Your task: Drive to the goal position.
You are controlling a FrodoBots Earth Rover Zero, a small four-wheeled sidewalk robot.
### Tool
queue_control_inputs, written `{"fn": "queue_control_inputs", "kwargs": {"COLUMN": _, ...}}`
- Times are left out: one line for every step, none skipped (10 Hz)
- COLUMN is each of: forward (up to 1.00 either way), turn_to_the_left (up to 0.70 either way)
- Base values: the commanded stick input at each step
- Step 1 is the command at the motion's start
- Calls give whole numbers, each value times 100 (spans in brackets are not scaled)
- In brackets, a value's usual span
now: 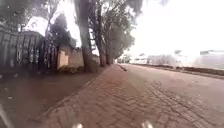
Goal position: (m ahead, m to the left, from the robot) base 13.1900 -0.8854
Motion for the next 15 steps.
{"fn": "queue_control_inputs", "kwargs": {"forward": 70, "turn_to_the_left": 0}}
{"fn": "queue_control_inputs", "kwargs": {"forward": 70, "turn_to_the_left": 0}}
{"fn": "queue_control_inputs", "kwargs": {"forward": 70, "turn_to_the_left": 0}}
{"fn": "queue_control_inputs", "kwargs": {"forward": 70, "turn_to_the_left": 0}}
{"fn": "queue_control_inputs", "kwargs": {"forward": 70, "turn_to_the_left": 0}}
{"fn": "queue_control_inputs", "kwargs": {"forward": 70, "turn_to_the_left": 0}}
{"fn": "queue_control_inputs", "kwargs": {"forward": 70, "turn_to_the_left": 0}}
{"fn": "queue_control_inputs", "kwargs": {"forward": 70, "turn_to_the_left": 0}}
{"fn": "queue_control_inputs", "kwargs": {"forward": 70, "turn_to_the_left": 0}}
{"fn": "queue_control_inputs", "kwargs": {"forward": 70, "turn_to_the_left": 0}}
{"fn": "queue_control_inputs", "kwargs": {"forward": 70, "turn_to_the_left": 3}}
{"fn": "queue_control_inputs", "kwargs": {"forward": 70, "turn_to_the_left": 6}}
{"fn": "queue_control_inputs", "kwargs": {"forward": 70, "turn_to_the_left": 2}}
{"fn": "queue_control_inputs", "kwargs": {"forward": 70, "turn_to_the_left": 6}}
{"fn": "queue_control_inputs", "kwargs": {"forward": 70, "turn_to_the_left": -1}}
